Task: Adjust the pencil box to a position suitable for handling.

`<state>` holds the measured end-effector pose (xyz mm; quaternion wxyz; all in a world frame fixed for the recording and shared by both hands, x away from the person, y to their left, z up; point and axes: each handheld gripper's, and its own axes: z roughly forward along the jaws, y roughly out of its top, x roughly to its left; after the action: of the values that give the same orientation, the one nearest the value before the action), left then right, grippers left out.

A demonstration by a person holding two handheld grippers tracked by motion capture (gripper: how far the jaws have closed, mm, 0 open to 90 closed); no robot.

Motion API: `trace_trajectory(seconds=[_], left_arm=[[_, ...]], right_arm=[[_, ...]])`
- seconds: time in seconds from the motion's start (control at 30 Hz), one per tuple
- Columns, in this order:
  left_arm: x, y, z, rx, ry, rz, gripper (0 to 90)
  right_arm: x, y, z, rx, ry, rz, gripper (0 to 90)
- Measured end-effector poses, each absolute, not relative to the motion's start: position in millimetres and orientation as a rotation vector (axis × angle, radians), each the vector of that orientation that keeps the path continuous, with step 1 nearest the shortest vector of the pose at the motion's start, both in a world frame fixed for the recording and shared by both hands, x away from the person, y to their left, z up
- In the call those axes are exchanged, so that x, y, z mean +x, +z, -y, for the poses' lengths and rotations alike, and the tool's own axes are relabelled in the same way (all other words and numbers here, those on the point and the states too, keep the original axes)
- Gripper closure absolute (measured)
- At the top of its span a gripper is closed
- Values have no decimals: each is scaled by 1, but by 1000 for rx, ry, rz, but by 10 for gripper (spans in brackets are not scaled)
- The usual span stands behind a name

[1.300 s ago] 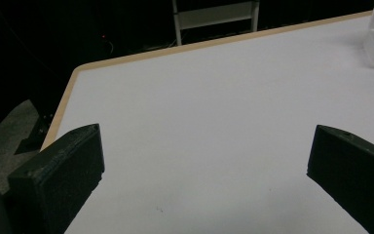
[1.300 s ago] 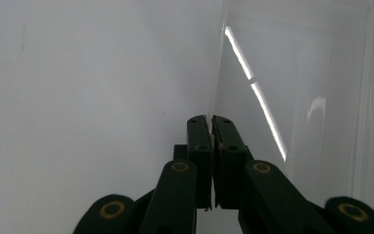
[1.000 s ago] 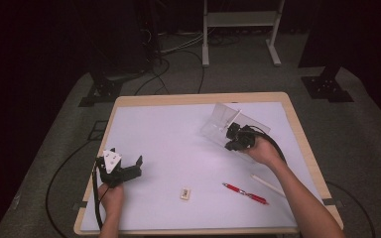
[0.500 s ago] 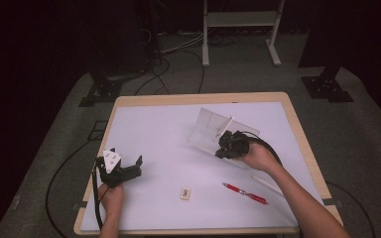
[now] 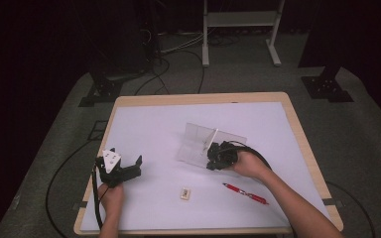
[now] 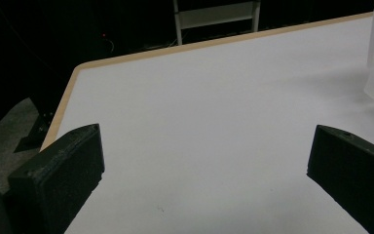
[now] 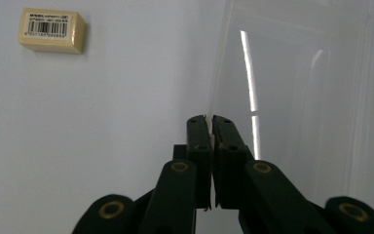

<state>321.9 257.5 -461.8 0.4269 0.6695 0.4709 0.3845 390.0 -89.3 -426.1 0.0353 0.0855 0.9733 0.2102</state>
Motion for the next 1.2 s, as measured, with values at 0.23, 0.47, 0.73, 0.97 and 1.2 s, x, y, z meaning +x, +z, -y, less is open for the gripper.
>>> trace_trajectory(seconds=[0.23, 0.47, 0.73, 0.97, 1.2], left_arm=[[322, -462, -257, 1671, 960, -1175, 0], [322, -462, -257, 1674, 961, -1176, 0], [322, -462, -257, 1677, 963, -1172, 0], [322, -462, -256, 1680, 964, -1172, 0], [322, -462, -257, 1680, 962, -1171, 0]], right_arm=[[392, -435, 84, 270, 628, -3013, 862], [393, -439, 84, 285, 649, -3022, 852], [392, -426, 99, 378, 804, -2986, 587], [385, -412, 118, 443, 882, -2939, 523], [373, -404, 149, 544, 974, -2879, 430]])
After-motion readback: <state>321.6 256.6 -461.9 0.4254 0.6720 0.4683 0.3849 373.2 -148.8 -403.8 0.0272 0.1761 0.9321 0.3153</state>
